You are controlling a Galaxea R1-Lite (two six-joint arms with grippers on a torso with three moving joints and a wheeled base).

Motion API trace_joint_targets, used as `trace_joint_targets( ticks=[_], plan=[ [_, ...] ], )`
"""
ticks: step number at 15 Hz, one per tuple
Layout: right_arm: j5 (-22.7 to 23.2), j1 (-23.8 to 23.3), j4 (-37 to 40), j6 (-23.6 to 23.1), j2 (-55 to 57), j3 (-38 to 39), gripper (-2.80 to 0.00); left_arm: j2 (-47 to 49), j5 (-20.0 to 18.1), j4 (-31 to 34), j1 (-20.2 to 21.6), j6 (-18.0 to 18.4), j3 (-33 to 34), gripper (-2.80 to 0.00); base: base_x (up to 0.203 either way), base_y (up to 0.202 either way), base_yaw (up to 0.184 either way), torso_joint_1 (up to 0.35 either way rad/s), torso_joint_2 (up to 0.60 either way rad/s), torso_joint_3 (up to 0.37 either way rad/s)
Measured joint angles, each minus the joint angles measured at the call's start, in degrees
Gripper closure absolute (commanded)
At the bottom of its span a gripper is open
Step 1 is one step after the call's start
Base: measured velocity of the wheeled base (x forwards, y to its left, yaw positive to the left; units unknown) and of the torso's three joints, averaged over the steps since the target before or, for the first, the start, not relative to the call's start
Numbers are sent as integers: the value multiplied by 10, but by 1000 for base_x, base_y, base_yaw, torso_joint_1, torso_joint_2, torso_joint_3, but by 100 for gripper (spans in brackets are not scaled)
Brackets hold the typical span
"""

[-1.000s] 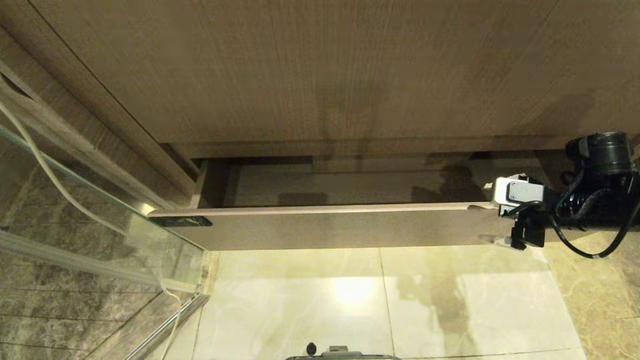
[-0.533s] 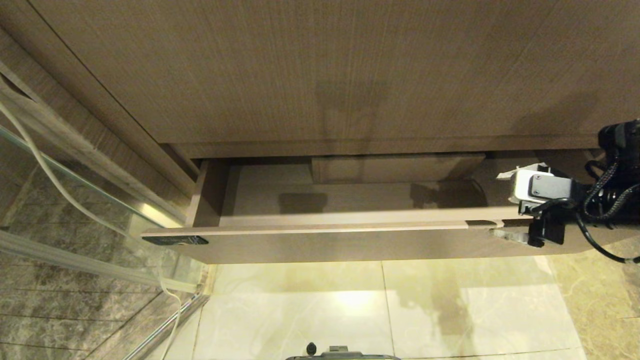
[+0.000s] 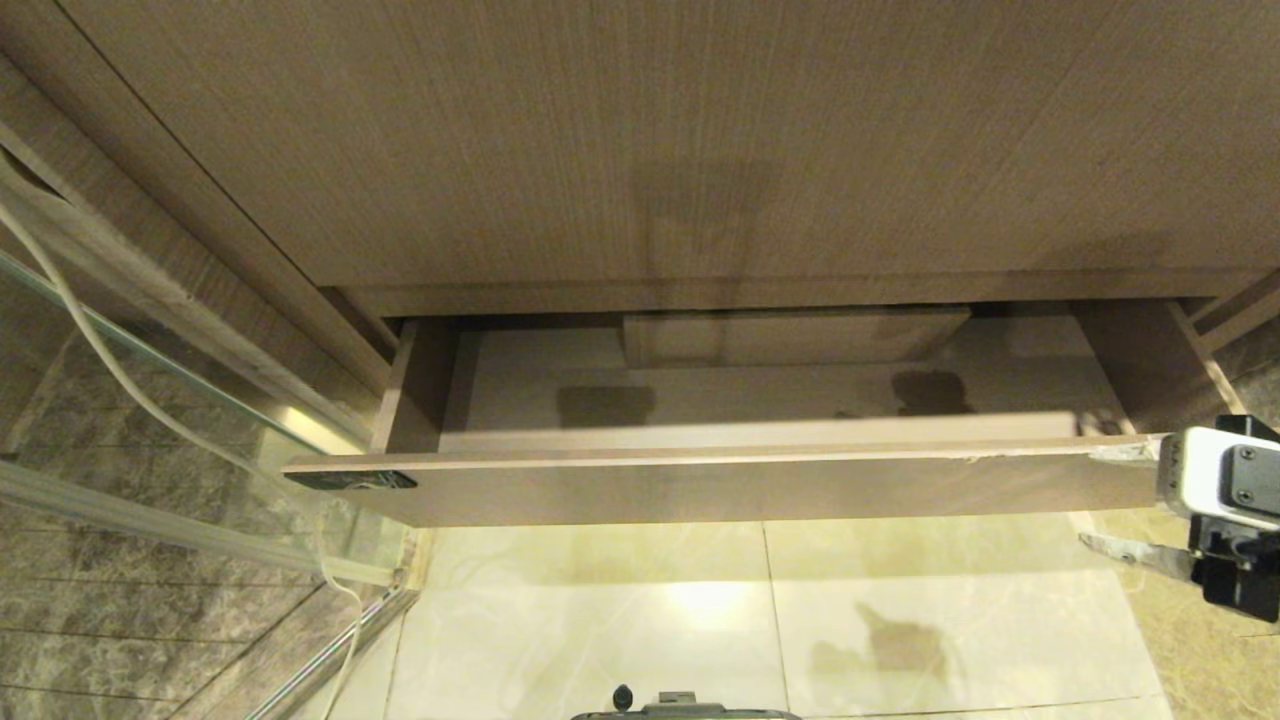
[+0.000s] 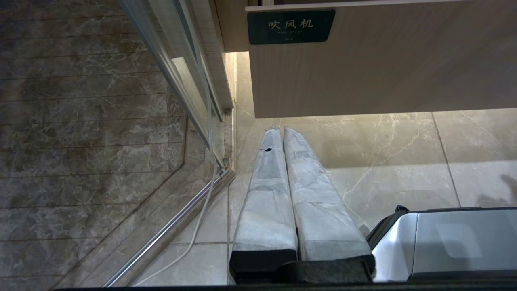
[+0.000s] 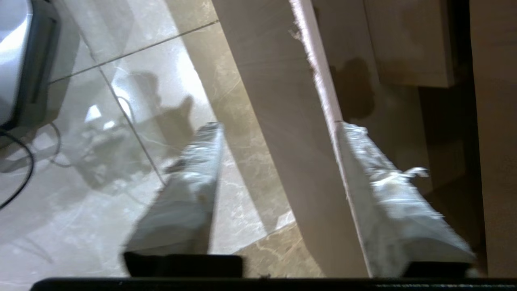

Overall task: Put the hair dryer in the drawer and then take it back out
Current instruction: Pull open the drawer

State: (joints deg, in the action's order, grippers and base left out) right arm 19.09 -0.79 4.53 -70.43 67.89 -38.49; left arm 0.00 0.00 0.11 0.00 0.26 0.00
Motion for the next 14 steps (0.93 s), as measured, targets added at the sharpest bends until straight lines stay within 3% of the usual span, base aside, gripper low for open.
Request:
trace_joint_targets(
  ticks=[3,7,14],
  plan=[
    [-2,0,5,65,-43,29,0,0,0,0,0,0,0,0,0,0,0,0,0,0],
    [-37,-1,67,251,-91,46,0,0,0,0,0,0,0,0,0,0,0,0,0,0],
    [-60,-5,76,533,-191,99,0,0,0,0,0,0,0,0,0,0,0,0,0,0]
  ],
)
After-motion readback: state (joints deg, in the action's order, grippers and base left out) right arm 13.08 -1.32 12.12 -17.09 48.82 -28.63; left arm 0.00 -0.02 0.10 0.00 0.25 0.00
